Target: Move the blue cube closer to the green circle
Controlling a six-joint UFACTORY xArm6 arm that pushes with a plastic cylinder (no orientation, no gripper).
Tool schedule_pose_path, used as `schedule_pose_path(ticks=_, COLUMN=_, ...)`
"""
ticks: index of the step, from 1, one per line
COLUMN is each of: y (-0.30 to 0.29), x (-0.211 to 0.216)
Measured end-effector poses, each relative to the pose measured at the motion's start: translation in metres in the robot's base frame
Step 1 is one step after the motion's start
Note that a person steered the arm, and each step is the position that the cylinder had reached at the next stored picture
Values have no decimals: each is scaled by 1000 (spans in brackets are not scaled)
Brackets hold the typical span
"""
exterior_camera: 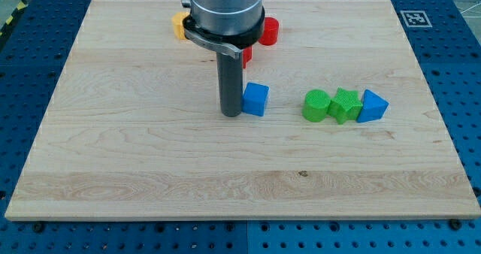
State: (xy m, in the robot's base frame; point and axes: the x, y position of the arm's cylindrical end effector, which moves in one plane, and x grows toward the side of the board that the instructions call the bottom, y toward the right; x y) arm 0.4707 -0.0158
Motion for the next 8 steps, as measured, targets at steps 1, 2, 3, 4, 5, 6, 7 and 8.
schedule_pose_path(ticks=1, y=0, x=1)
schedule_pose_path(ticks=2, y=-2, x=-13)
schedule_pose_path(ticks=3, y=0, x=-28)
schedule_pose_path(ticks=4, y=5, x=-28)
schedule_pose_path(ticks=5, y=18, x=-22)
schedule_pose_path(ticks=6, y=37, x=-10)
schedule_pose_path(ticks=7, y=48, x=-1)
schedule_pose_path(ticks=8, y=48, x=-1)
